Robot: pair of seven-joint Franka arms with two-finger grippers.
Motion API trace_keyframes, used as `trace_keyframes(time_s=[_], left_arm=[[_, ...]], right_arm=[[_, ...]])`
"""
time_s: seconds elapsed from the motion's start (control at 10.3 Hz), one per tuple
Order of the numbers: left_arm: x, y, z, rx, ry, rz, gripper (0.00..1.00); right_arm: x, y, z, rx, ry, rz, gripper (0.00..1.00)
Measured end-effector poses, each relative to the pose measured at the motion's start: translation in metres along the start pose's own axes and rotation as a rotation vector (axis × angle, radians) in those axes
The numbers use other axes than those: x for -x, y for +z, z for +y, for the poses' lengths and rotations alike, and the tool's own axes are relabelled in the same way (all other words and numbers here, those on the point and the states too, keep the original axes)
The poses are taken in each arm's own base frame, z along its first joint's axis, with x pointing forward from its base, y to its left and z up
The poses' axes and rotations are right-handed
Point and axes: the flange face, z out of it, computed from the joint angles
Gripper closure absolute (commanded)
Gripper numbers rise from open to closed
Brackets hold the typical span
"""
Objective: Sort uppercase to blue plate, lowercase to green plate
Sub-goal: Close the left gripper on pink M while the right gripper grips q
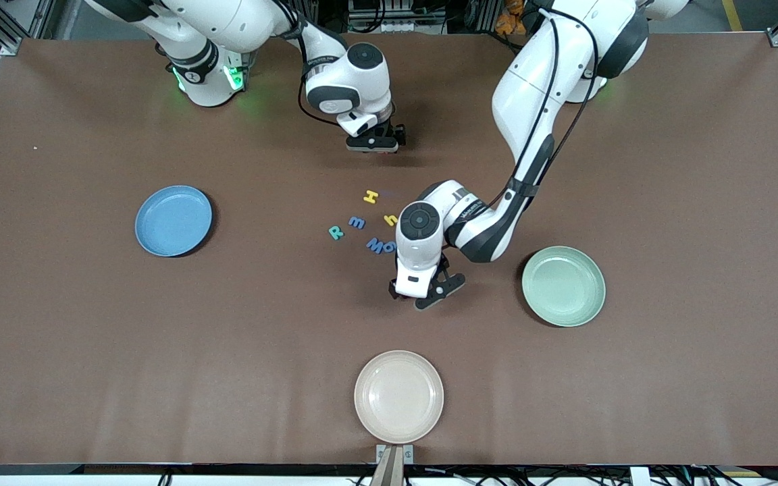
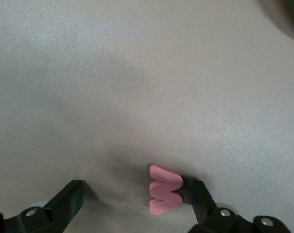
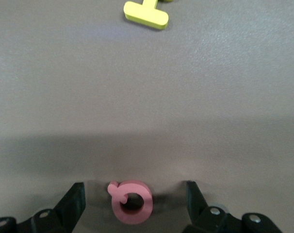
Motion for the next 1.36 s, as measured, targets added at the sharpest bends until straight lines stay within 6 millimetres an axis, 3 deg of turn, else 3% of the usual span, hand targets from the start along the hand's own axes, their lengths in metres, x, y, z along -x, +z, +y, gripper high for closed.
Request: trace_keyframes(time_s=[0.29, 0.39, 0.49, 0.58, 0.97, 1.36], left_arm=[[0.000, -0.001, 0.000, -0.010, 0.000, -0.002, 0.03], [0.000, -0.001, 0.000, -0.010, -0.001, -0.002, 0.58], [0.000, -0.002, 0.000, -0.012, 0.000, -0.002, 0.91], [0.000, -0.003, 0.001, -0.012, 0.000, -0.002, 1.00], [0.000, -0.011, 0.002, -0.014, 0.001, 0.000, 1.00], [-0.007, -0.015, 0.000, -0.019, -0.007, 0.009, 1.00]], right_arm=[[-0.002, 0.000, -0.002, -0.004, 0.004, 0.002, 0.27], [-0.002, -0.001, -0.002, -0.004, 0.003, 0.002, 0.31], [-0.002, -0.001, -0.002, -0.004, 0.002, 0.002, 0.33], [-0.001, -0.001, -0.002, -0.004, 0.001, 0.003, 0.35], [0.000, -0.001, -0.003, -0.006, -0.002, 0.002, 0.39], [0.006, -0.002, -0.006, -0.010, -0.013, 0.001, 0.58]])
